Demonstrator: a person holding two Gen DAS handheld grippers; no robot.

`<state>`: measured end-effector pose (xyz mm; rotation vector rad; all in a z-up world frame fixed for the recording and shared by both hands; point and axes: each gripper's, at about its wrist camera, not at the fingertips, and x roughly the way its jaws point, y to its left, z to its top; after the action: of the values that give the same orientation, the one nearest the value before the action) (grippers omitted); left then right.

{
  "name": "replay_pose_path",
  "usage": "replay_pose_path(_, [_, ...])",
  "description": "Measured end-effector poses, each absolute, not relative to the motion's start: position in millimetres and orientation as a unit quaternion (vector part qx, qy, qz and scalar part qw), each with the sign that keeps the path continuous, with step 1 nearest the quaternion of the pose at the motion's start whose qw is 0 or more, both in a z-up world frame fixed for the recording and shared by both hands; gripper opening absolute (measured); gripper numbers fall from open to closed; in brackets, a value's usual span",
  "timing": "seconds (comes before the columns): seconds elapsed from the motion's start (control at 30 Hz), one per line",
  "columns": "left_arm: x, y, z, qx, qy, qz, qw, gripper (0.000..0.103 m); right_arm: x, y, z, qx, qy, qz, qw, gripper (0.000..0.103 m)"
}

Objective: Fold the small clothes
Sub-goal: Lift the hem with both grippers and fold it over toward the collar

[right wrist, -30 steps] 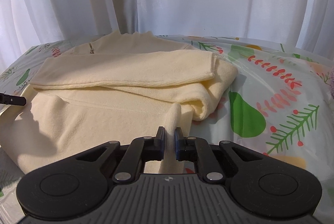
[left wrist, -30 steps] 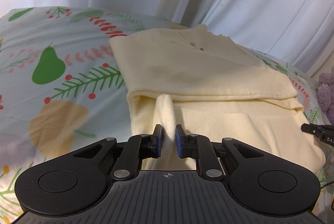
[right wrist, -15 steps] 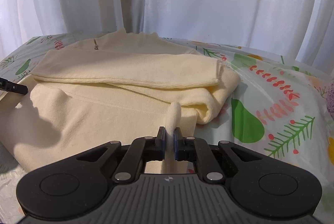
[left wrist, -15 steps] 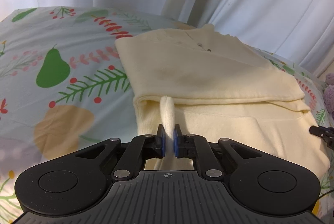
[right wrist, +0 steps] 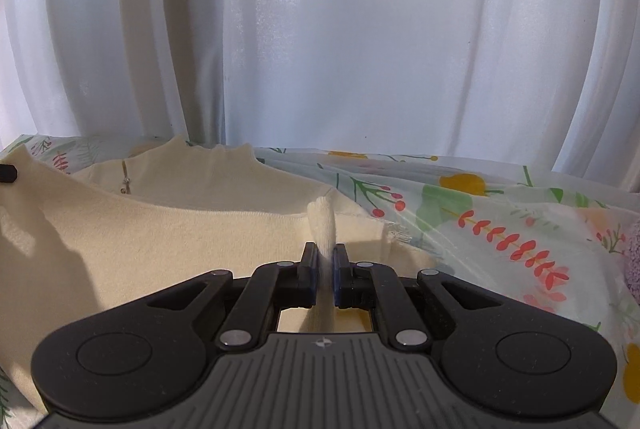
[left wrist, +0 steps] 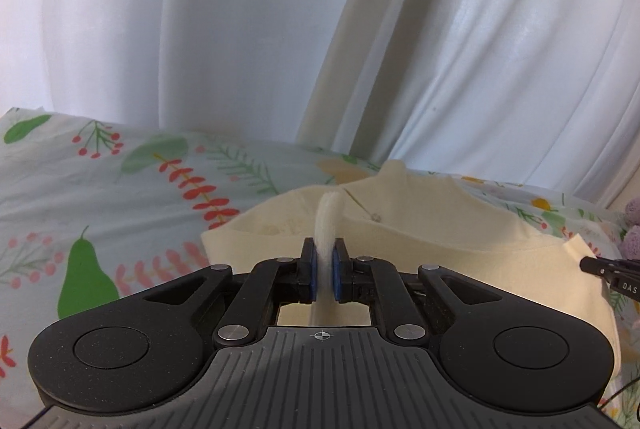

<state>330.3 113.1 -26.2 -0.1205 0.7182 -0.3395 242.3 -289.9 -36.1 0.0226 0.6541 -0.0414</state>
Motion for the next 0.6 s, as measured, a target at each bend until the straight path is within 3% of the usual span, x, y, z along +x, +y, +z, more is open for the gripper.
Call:
replay_pose_path(0.1, [339.2, 111.4, -44.4, -0.066, 0.387, -0.165, 0.905, 0.014, 254.0, -291.2, -51.3, 0.013, 0.358, -0.022, 0.933, 0.008])
replay_pose_path(0.17, [334.3, 112.8, -48.6, -0.073, 0.391, -0.175, 0.901, 0.029, 251.9, -291.6, -55.0, 0.011, 0.369, -0.019, 0.929, 0.013])
replay_pose_path(0.23, [327.1, 111.9, -51.1, -0.067, 0.386, -0.192, 0.9, 0.035, 246.1, -289.3, -54.5, -0.004, 0.365, -0.01, 0.931, 0.014])
replay_pose_path(0.3, [324.6, 105.0, -54.3, -0.036, 0.388, -0.188, 0.901, 0.032, 242.7, -285.9, -55.3, -0.023, 0.362, -0.009, 0.932, 0.013])
replay_pose_path(0.33, [324.3, 100.1, -55.9, -0.015, 0.391, -0.18, 0.902, 0.014, 242.2, -282.9, -55.4, -0.037, 0.362, -0.008, 0.931, 0.007])
replay_pose_path(0.37, [324.4, 96.4, -56.5, 0.002, 0.394, -0.174, 0.902, 0.009, 242.1, -279.4, -54.4, -0.051, 0.36, -0.007, 0.931, 0.007])
replay_pose_path(0.47, [322.8, 88.8, -36.7, 0.037, 0.371, -0.16, 0.914, 0.009, 242.5, -271.5, -43.4, -0.078, 0.342, -0.004, 0.936, 0.006])
replay_pose_path(0.6, [340.2, 90.8, 3.9, 0.011, 0.311, -0.166, 0.936, 0.009, 263.9, -272.9, -14.4, -0.079, 0.296, -0.029, 0.951, 0.006])
